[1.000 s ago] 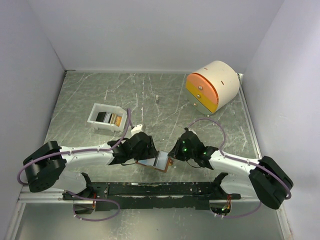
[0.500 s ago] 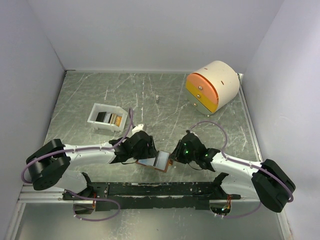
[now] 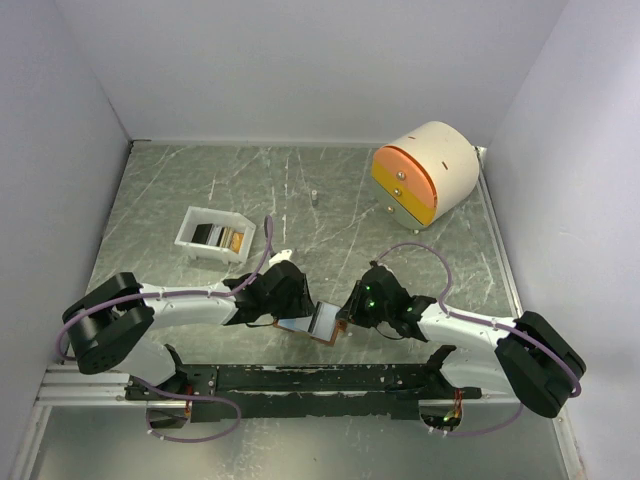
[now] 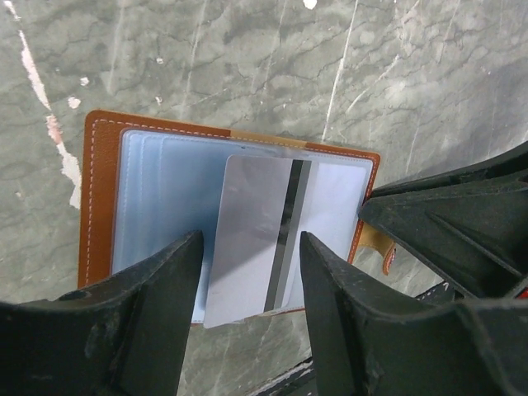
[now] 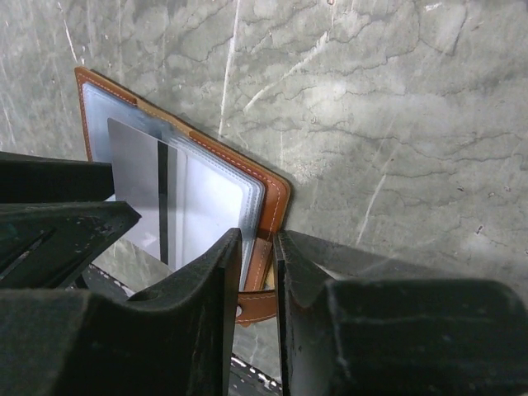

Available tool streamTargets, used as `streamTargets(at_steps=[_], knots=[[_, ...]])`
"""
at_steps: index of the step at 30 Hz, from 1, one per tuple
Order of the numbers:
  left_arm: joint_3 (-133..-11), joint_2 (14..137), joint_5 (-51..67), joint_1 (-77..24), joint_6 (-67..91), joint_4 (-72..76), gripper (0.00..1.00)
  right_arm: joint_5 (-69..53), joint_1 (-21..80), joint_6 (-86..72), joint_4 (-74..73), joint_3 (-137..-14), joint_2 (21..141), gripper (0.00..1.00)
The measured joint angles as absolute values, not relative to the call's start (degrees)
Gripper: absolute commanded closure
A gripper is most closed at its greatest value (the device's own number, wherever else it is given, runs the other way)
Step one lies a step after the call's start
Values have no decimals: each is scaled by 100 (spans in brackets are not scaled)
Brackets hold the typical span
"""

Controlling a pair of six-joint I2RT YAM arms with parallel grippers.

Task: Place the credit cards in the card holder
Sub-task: Insert the credit card into the card holder.

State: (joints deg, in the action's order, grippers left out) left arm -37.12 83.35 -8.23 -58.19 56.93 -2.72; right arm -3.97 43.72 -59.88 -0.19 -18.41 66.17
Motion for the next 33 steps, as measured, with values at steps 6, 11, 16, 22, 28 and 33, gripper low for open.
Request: streamTargets(at_steps=[6, 11, 16, 22, 28, 33], knots=[[-3778, 8549, -567, -5815, 5671, -49, 42, -412, 4372, -5979, 19, -1841, 6643, 78], [-3806, 8617, -443, -5817, 5655, 16, 38, -414, 4372, -5979, 36, -1841, 6661, 78], [-3863, 8648, -443, -5824, 5658, -12, 32, -410, 4372, -5975, 62, -1865, 6711, 79], [-4141, 8604, -777, -5833, 5658, -574, 27, -405, 4372, -5977, 62, -1865, 6711, 79], [-4283, 8464, -1035, -5833, 5655, -956, 29, -405, 4372, -5977, 62, -1865, 6713, 80], [-4281, 8442, -1031, -5833, 5655, -967, 33, -405, 4372, -5977, 62, -1865, 6713, 80]])
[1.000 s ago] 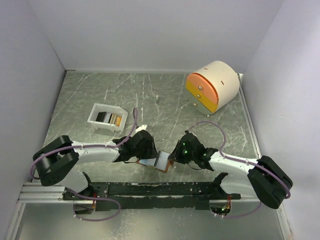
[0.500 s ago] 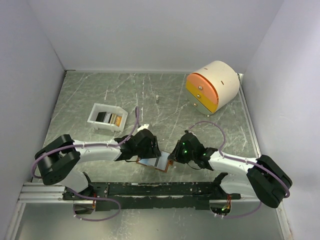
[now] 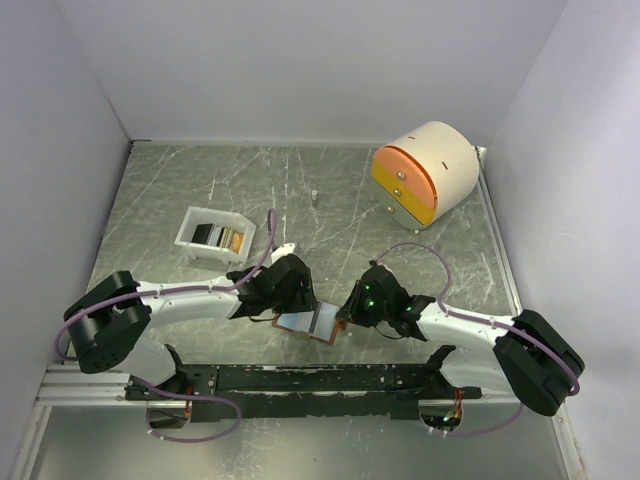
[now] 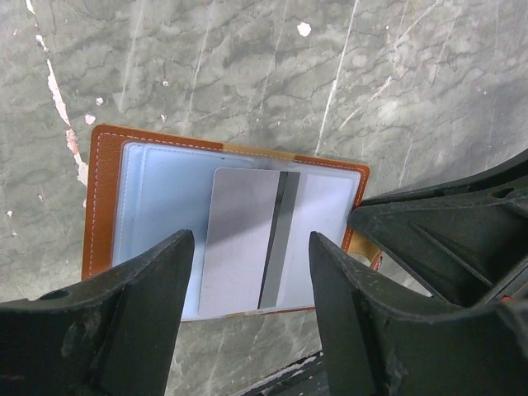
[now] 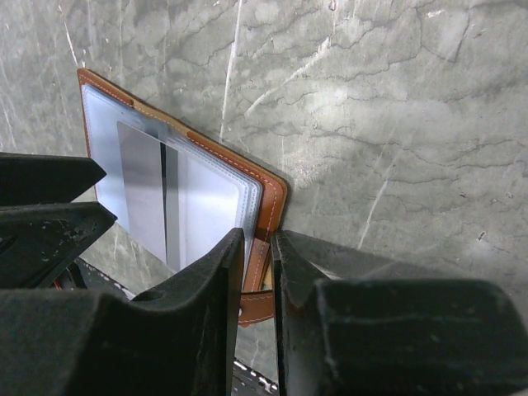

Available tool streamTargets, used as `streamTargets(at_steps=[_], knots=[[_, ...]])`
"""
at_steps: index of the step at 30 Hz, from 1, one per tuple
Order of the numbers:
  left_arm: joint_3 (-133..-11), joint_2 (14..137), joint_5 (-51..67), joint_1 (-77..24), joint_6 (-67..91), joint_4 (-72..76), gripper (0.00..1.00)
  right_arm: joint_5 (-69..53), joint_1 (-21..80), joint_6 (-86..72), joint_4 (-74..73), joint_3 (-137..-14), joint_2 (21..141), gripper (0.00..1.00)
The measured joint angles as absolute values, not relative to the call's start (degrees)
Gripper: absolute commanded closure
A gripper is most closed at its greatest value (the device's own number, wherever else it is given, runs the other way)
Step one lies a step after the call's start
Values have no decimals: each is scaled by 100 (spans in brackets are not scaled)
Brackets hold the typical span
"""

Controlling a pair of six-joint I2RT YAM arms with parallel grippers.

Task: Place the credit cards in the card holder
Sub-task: Insert the credit card into the card holder.

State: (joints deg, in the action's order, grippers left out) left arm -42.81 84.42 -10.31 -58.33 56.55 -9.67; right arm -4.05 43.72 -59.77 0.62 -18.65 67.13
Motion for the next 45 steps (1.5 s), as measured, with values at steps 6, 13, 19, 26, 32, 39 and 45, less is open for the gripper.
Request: streamTargets(at_steps=[6, 13, 19, 26, 32, 39, 45], knots=[[-4278, 8442, -1020, -5833, 5658, -943, 32, -405, 4372, -5979, 62, -1863, 6713, 80], [-4270, 8453, -972, -5833, 5658, -899, 32, -405, 4372, -5979, 62, -1863, 6711, 80], [-4268, 8595, -897, -5833, 5658, -847, 32, -405, 4372, -5977, 62, -1863, 6711, 80], [-4239, 8617, -810, -5837, 5688, -731, 33, -405, 4372, -5977, 62, -1863, 6713, 80], [-4215, 8670, -738, -5944, 5769, -635, 36, -405, 4372, -5977, 64, -1863, 6713, 80], [-4217, 8753, -725, -6045, 5765, -528, 36, -405, 4372, -5977, 64, -1863, 6713, 80], [-4222, 8873, -607, -6060, 5743, -290, 36, -405, 4372, -5975, 104, -1863, 6740, 80]])
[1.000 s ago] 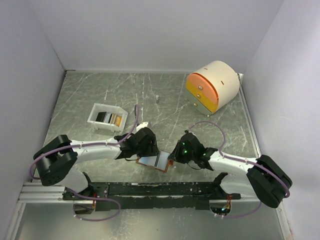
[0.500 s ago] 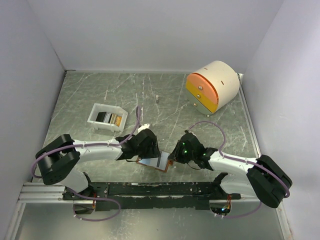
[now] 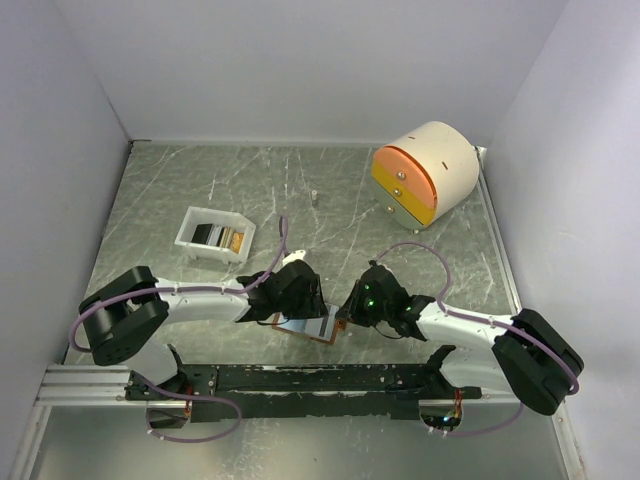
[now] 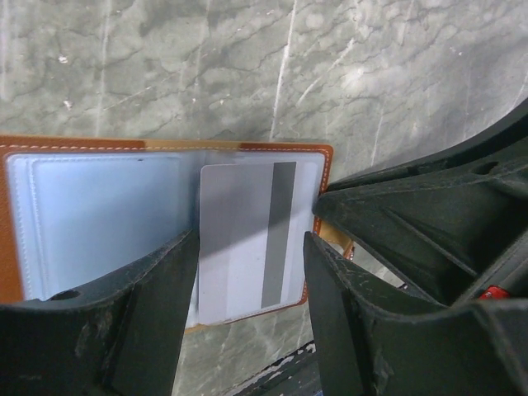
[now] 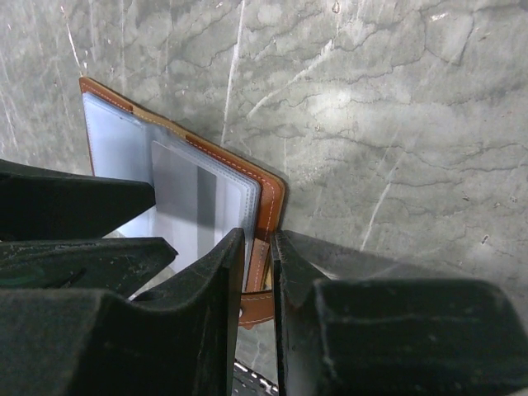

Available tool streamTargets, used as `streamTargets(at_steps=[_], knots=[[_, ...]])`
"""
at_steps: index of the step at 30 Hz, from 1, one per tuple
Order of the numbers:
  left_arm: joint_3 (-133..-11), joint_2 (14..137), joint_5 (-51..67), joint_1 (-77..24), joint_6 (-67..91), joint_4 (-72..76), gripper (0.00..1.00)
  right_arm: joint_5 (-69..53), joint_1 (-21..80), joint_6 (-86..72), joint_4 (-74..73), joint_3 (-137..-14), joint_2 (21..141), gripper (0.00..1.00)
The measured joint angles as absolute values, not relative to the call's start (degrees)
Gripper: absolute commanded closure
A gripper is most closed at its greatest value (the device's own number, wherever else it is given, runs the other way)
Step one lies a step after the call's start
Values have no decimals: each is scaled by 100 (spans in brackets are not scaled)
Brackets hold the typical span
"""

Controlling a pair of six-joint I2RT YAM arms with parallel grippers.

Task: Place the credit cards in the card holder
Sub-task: Insert the credit card into the card holder.

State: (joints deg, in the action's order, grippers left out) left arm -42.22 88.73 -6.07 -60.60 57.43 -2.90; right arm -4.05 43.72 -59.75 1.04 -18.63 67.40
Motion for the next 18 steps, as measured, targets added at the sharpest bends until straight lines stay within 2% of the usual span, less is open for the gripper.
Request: streamTargets(at_steps=[18], knots=[[-4215, 8976, -338, -6060, 5717, 130, 36, -209, 4348, -5636, 86, -2182, 7096, 80]])
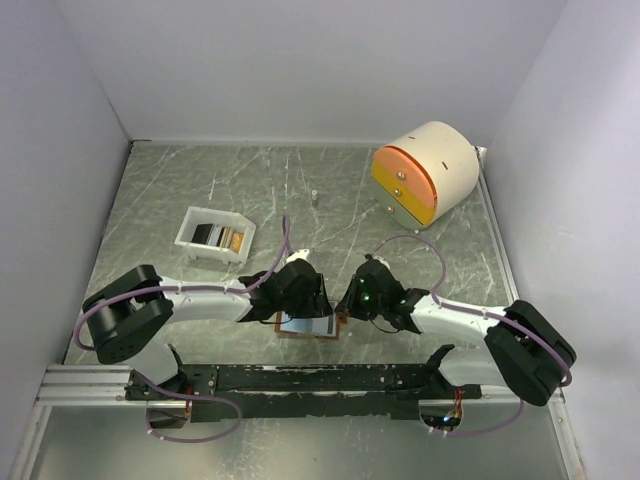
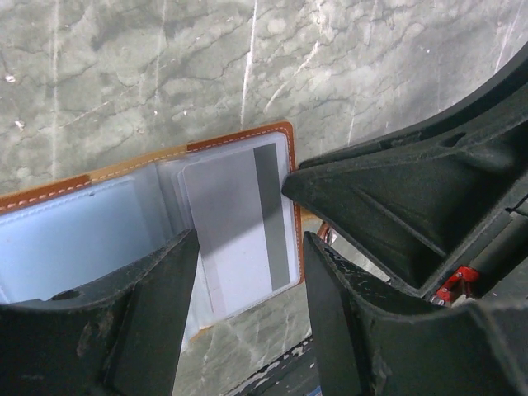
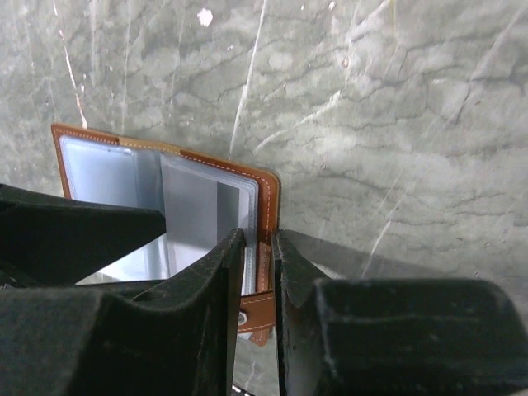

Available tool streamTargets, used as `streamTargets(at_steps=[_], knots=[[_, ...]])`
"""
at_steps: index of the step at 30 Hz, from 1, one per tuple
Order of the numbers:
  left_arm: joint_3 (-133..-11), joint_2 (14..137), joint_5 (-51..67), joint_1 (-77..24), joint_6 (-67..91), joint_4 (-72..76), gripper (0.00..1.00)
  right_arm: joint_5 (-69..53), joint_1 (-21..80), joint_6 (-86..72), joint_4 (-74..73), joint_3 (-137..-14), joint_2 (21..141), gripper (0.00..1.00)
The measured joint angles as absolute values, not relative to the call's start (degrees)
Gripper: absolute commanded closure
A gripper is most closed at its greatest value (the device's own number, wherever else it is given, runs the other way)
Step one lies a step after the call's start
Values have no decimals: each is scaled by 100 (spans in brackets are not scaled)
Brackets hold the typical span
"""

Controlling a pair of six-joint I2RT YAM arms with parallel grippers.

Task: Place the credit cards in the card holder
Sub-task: Insert the credit card into the card holder, then close the card holder at the center of the board.

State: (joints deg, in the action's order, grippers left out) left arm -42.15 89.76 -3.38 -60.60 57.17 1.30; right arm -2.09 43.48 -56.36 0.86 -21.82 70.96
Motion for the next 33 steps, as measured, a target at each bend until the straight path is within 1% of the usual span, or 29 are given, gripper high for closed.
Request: streamTargets(at_steps=[3, 6, 8, 12, 18, 25, 30, 33], knots=[[-4254, 9059, -294, -6060, 5717, 191, 33, -91, 4287, -5502, -99, -2311, 7120, 79], [-4390, 9111, -274, -6064, 5717, 163, 31, 62, 4235, -5387, -318, -2418, 7085, 73], [-4453, 9094, -276, -6049, 5719, 161, 29, 167, 4230, -5304, -556, -2469, 6949, 70], [-4425, 8831, -279, -5916, 5723, 80, 25, 346, 4226, -5196, -1044, -2580, 6549, 68], [-4244, 8243, -342, -5492, 5721, -156, 26, 530, 4431, -5249, -1581, -2681, 6088, 66], [-3861, 7623, -351, -4912, 5618, -679, 18, 882, 4945, -5352, -2093, -3039, 6191, 63], [-3409, 7043, -322, -4687, 5596, -847, 18, 1081, 5094, -5306, -2174, -3236, 6543, 63], [-3159, 6930, -215, -4657, 5638, -847, 17, 1098, 5111, -5218, -2191, -3242, 6772, 64]])
